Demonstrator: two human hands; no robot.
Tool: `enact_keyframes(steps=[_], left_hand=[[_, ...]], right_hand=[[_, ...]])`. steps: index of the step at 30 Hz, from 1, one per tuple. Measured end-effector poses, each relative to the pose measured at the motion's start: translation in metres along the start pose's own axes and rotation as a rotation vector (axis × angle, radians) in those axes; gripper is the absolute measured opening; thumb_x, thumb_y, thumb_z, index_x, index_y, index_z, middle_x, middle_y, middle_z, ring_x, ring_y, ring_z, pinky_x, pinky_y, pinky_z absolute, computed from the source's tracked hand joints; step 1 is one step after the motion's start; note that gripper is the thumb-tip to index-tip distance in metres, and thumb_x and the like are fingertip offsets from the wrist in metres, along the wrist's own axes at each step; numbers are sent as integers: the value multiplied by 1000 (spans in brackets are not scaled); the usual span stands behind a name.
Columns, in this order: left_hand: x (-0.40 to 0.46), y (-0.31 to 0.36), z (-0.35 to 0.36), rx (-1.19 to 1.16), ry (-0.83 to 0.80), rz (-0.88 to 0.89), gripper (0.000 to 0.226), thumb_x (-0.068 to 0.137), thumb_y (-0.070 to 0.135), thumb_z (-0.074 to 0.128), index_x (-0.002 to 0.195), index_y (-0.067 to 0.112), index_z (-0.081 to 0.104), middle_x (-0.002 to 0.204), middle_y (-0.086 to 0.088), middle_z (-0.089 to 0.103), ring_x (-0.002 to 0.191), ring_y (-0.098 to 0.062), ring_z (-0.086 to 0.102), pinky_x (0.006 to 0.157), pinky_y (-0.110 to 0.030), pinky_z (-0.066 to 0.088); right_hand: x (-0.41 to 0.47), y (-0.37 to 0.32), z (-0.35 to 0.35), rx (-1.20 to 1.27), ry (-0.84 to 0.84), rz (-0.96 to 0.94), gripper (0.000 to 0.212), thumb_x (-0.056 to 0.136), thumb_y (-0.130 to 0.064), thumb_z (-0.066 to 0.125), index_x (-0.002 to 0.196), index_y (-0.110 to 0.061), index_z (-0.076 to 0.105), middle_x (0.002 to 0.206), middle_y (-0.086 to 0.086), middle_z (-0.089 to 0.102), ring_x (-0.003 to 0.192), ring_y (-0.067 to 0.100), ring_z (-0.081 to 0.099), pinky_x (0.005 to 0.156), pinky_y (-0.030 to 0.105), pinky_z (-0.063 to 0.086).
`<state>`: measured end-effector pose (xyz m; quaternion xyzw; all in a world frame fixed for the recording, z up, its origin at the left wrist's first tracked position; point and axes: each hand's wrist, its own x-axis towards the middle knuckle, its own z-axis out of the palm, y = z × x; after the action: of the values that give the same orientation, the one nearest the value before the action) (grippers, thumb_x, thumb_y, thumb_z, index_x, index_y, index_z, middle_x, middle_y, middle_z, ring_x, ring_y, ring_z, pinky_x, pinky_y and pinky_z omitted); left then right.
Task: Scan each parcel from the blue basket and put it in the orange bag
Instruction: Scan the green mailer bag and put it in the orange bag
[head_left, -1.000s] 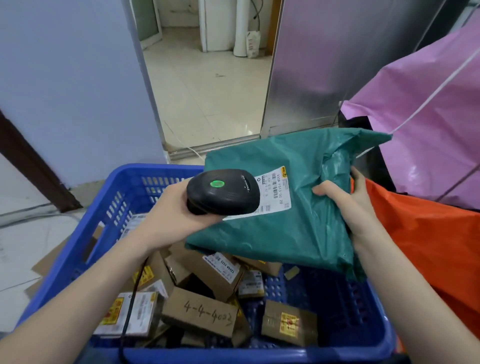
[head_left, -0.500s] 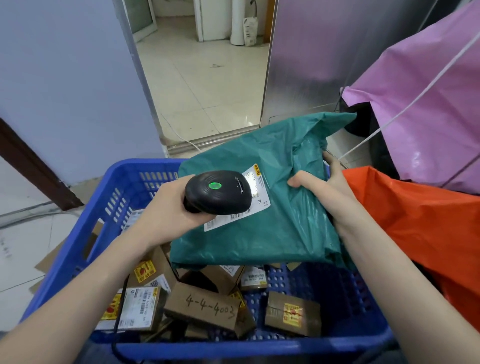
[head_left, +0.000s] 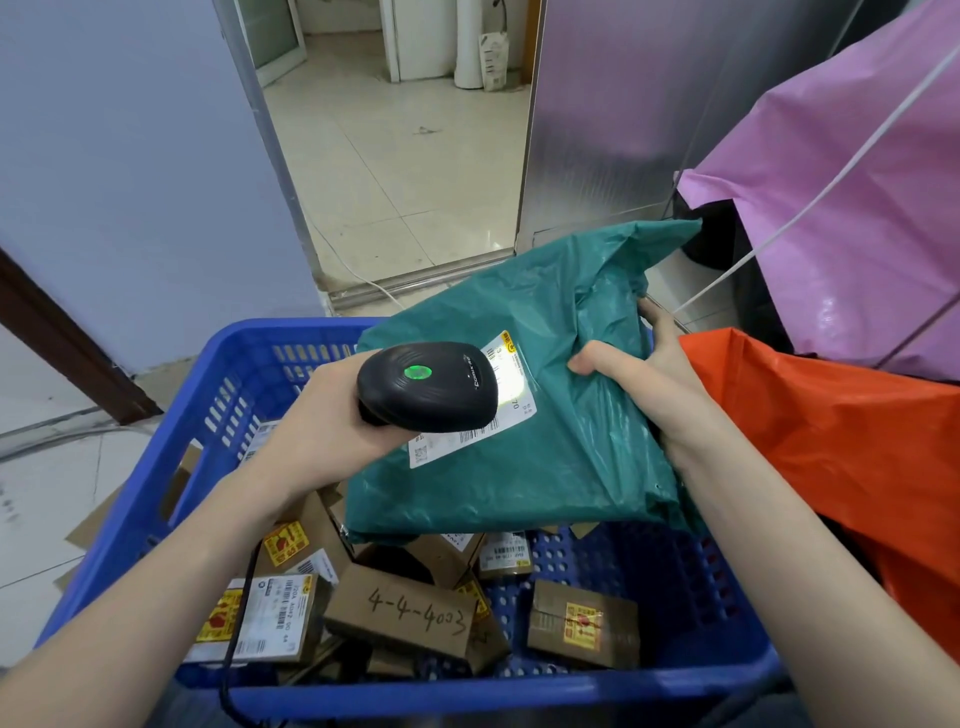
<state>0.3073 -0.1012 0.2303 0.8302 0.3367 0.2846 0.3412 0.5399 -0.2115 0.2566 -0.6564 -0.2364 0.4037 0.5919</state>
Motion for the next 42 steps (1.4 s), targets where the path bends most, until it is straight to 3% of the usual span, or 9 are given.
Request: enact_keyframes(steps=[3, 7, 12, 17, 23, 30, 34, 39, 42], left_hand=[[1, 0, 0, -1, 35, -17, 34, 59, 49, 66, 89, 51, 53, 83, 33, 63, 85, 19, 57, 68, -6, 42], [1, 0, -1, 0, 37, -18, 36, 65, 31, 74, 89, 49, 54, 89, 25, 63, 86, 16, 58, 69, -13, 43], [0, 0, 0, -27, 14, -41, 35, 53, 54, 65, 87, 49, 56, 81, 31, 66, 86, 13, 61, 66, -8, 46], [0, 0, -3, 14, 18, -40, 33, 60, 39, 72, 90, 41, 59, 89, 22, 66, 87, 10, 62, 72, -24, 51], [-1, 4, -2, 54, -8, -22, 42, 56, 57, 61, 94, 38, 61, 91, 17, 68, 88, -8, 66, 75, -37, 55], [-2, 6, -8, 74, 28, -12, 61, 57, 57, 61, 101, 14, 68, 89, 8, 69, 85, -2, 64, 73, -35, 53], [-3, 11, -11, 110, 45, 0, 64, 57, 55, 59, 94, 4, 67, 82, -7, 70, 79, -23, 66, 70, -48, 54], [-3, 14, -14, 116, 61, -7, 64, 56, 55, 58, 92, 2, 66, 81, -10, 70, 80, -29, 66, 71, -51, 54], [-3, 15, -15, 107, 68, -18, 62, 55, 55, 58, 93, 7, 66, 81, -7, 70, 81, -25, 66, 71, -49, 55]], right_hand=[[0, 0, 0, 3, -6, 5, 80, 71, -7, 75, 134, -34, 35, 118, 1, 61, 92, 24, 68, 70, 35, 56], [1, 1, -1, 8, -3, 3, 80, 70, -6, 75, 135, -34, 35, 118, 1, 63, 92, 25, 69, 72, 37, 57], [2, 1, -2, 8, -5, 6, 82, 70, -6, 75, 135, -34, 35, 118, 1, 62, 91, 24, 69, 68, 34, 56], [1, 0, -2, 4, -7, 9, 83, 70, -7, 75, 137, -34, 34, 120, 1, 61, 93, 24, 68, 68, 33, 55], [0, -2, -3, -4, -9, 15, 83, 71, -7, 75, 138, -34, 33, 120, 1, 60, 92, 23, 68, 64, 31, 54], [-1, -3, -4, -9, -5, 14, 83, 71, -6, 74, 138, -33, 33, 118, 0, 60, 92, 22, 67, 65, 31, 54], [-1, -4, -5, -6, -3, 16, 80, 72, -5, 74, 135, -33, 33, 118, 1, 60, 94, 23, 67, 67, 33, 55], [0, -4, -6, -15, -1, 24, 79, 73, -6, 74, 134, -34, 33, 118, 2, 60, 95, 24, 67, 69, 34, 55], [0, -5, -7, -14, 0, 22, 78, 73, -5, 74, 133, -33, 33, 117, 2, 60, 93, 24, 67, 66, 33, 55]])
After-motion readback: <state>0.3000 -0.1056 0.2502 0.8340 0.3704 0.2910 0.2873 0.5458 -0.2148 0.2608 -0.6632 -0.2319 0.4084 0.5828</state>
